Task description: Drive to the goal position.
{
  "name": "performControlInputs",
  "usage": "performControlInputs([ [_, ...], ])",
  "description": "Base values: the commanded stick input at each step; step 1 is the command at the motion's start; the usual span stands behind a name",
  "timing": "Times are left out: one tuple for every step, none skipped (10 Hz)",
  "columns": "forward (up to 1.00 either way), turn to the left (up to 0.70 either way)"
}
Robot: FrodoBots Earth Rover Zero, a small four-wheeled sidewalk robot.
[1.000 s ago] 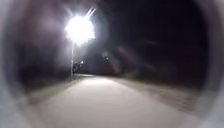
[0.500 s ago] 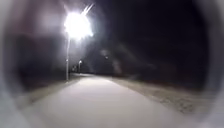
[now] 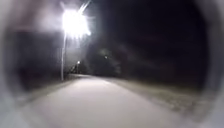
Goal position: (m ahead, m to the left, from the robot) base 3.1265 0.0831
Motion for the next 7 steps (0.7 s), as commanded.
performControlInputs([
  [1.0, 0.0],
  [1.0, 0.0],
  [1.0, 0.0],
  [1.0, 0.0],
  [1.0, 0.0],
  [0.77, 0.0],
  [0.35, 0.0],
])
